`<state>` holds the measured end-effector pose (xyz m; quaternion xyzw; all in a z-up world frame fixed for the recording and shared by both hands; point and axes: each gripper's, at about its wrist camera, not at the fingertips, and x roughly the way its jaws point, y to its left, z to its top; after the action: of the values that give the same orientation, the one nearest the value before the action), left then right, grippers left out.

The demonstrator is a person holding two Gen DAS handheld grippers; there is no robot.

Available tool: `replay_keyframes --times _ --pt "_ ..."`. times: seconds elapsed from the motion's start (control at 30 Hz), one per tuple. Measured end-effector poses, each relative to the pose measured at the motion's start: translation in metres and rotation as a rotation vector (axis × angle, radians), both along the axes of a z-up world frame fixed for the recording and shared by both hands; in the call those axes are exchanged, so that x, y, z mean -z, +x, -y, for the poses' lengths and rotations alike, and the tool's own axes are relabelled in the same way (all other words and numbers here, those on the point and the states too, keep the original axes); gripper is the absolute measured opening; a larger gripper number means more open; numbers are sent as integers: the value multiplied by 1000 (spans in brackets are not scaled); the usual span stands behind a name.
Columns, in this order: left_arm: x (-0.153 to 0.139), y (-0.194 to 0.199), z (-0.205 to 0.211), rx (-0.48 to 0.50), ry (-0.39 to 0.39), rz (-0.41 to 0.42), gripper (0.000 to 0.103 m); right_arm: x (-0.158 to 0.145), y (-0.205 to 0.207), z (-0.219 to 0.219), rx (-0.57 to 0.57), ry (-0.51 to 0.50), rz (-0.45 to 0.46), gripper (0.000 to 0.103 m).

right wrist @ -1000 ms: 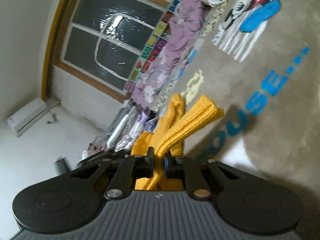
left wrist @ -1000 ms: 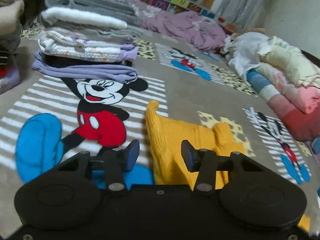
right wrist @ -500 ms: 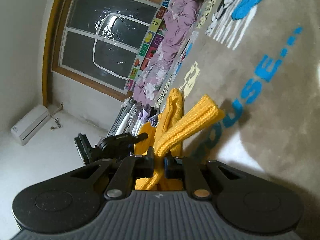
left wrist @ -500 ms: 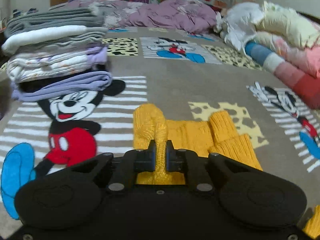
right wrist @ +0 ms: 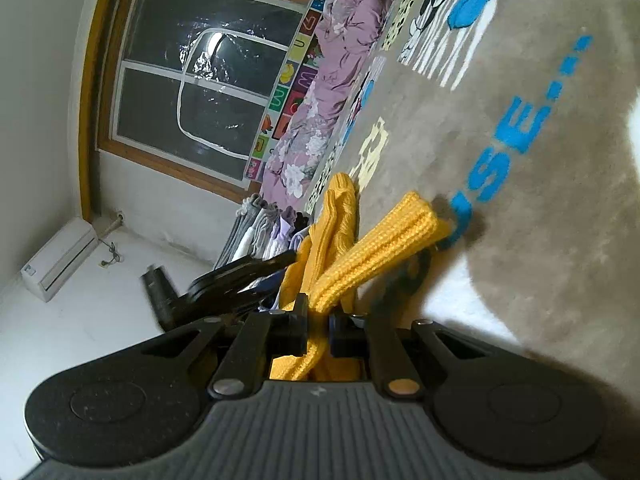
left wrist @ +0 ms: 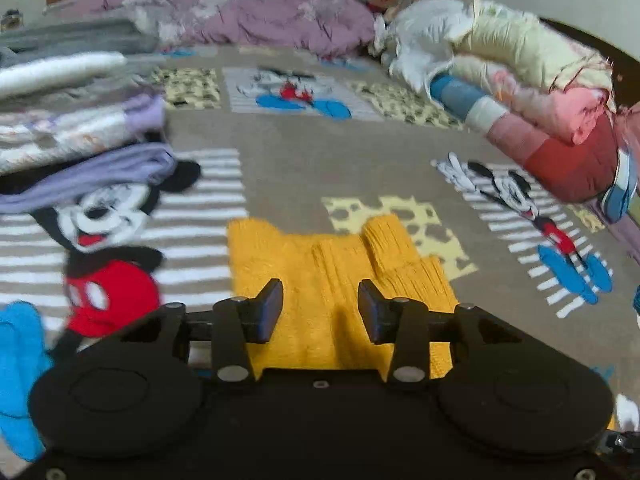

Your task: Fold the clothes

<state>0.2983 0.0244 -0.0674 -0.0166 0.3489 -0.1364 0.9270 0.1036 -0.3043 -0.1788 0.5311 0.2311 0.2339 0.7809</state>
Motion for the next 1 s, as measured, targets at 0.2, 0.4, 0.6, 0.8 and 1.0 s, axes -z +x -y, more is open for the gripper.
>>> replay_keyframes --times 0.2,0.4,0.6,0.8,1.0 --pt "5 -22 2 76 99 48 16 0 2 -1 -2 2 -14 12" --pt "29 -8 19 3 193 50 15 0 5 -3 -5 -7 -20 13" --pt "2 -2 9 -25 158 110 15 -1 8 -4 -8 -6 -20 14" --pt "35 49 22 -7 328 28 22 0 8 -3 -15 -7 -22 14" --pt "2 22 10 -36 263 96 23 0 10 -2 -17 3 -30 14"
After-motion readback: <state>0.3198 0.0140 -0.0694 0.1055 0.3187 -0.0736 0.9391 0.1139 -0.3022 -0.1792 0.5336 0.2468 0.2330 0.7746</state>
